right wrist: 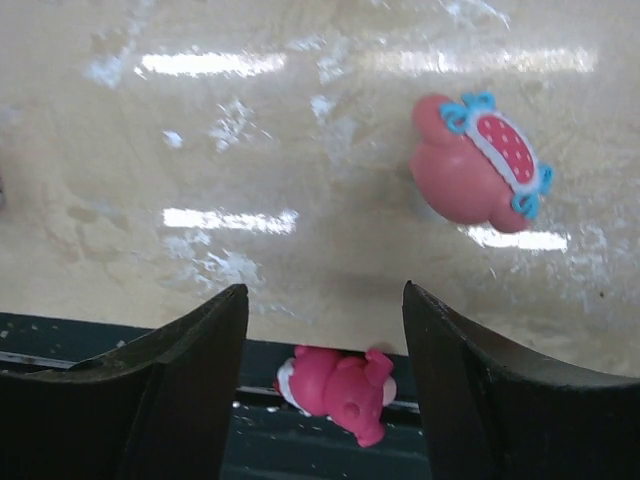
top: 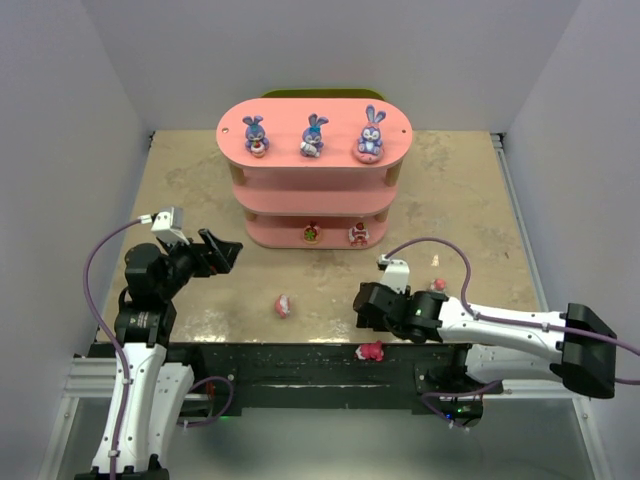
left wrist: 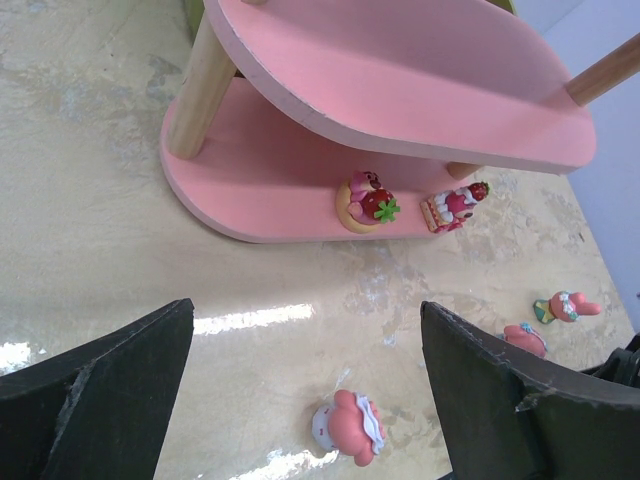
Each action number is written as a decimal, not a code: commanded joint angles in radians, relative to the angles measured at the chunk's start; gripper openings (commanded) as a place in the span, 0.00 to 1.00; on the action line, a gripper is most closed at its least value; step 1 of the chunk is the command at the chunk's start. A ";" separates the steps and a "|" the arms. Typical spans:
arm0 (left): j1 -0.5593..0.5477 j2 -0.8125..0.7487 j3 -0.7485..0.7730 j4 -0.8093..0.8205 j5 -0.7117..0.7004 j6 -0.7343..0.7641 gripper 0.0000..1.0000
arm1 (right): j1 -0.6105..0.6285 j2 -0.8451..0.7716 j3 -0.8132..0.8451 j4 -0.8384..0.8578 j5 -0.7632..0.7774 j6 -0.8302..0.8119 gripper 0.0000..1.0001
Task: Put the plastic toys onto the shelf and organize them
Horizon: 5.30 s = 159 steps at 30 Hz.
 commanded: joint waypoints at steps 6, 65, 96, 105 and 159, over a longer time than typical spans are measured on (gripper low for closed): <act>0.000 -0.018 -0.003 0.041 0.012 0.019 1.00 | 0.057 0.038 0.042 -0.175 0.003 0.196 0.69; 0.006 0.002 -0.027 0.105 0.172 0.025 0.99 | -0.024 -0.172 0.045 0.155 -0.171 0.032 0.00; -0.396 0.115 0.002 0.548 0.437 -0.047 0.92 | -0.510 0.084 -0.080 1.199 -1.275 0.392 0.00; -0.494 0.133 0.022 0.519 0.419 0.005 0.87 | -0.510 0.126 -0.112 1.350 -1.341 0.559 0.00; -0.869 0.204 -0.003 0.485 0.173 0.174 0.65 | -0.512 0.061 -0.192 1.505 -1.424 0.727 0.00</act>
